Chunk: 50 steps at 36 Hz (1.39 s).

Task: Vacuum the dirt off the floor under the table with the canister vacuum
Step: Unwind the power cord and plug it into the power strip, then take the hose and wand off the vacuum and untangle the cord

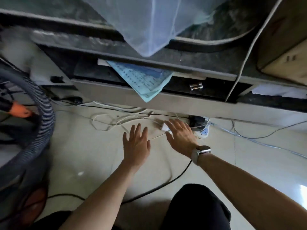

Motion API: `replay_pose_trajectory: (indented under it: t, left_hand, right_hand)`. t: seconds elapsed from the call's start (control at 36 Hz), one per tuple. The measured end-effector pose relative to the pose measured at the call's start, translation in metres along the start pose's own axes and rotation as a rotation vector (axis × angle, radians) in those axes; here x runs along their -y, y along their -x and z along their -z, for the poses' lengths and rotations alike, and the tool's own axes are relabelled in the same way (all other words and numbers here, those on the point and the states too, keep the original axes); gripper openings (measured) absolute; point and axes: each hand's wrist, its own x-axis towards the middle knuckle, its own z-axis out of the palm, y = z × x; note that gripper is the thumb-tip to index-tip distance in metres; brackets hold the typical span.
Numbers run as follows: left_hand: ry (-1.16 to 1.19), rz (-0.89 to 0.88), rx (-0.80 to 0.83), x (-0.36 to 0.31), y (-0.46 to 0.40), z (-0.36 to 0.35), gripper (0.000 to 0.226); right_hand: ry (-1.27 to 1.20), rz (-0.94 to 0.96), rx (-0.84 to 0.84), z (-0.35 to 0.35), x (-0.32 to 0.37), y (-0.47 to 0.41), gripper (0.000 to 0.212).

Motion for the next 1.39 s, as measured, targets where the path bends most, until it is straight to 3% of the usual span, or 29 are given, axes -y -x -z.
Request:
replay_pose_trajectory:
  t: [0.08, 0.17, 0.36, 0.5, 0.64, 0.89, 1.0, 1.11, 1.25, 1.39]
  left_hand:
    - [0.044, 0.072, -0.057, 0.006, 0.025, 0.079, 0.051]
    - [0.055, 0.145, -0.126, 0.015, 0.055, 0.156, 0.049]
    - [0.067, 0.306, -0.251, 0.063, 0.159, 0.337, 0.047]
    - [0.165, 0.424, -0.39, 0.102, 0.227, 0.415, 0.047]
    - [0.169, 0.636, -0.515, 0.142, 0.287, 0.442, 0.042]
    - [0.471, 1.01, -0.469, 0.213, 0.325, 0.431, 0.046]
    - [0.582, 1.163, -0.495, 0.237, 0.326, 0.431, 0.045]
    - [0.602, 1.318, -0.545, 0.264, 0.322, 0.436, 0.043]
    - [0.489, 1.346, -0.576, 0.296, 0.29, 0.452, 0.047]
    - [0.303, 1.176, -0.572, 0.323, 0.23, 0.478, 0.051]
  right_hand:
    - [-0.014, 0.057, 0.04, 0.066, 0.049, 0.012, 0.049]
    - [-0.076, 0.083, 0.029, 0.123, 0.099, 0.026, 0.067]
    - [-0.176, 0.193, 0.037, 0.255, 0.248, 0.081, 0.059]
    - [-0.213, 0.303, 0.105, 0.312, 0.34, 0.104, 0.048]
    - [-0.193, 0.435, 0.152, 0.328, 0.413, 0.111, 0.04]
    - [-0.207, 0.608, 0.279, 0.306, 0.508, 0.087, 0.034]
    - [-0.21, 0.679, 0.315, 0.3, 0.542, 0.068, 0.05]
    - [-0.219, 0.766, 0.324, 0.292, 0.571, 0.034, 0.051]
    - [-0.254, 0.754, 0.298, 0.29, 0.595, -0.027, 0.046]
    - [-0.289, 0.671, 0.345, 0.275, 0.597, -0.1, 0.043]
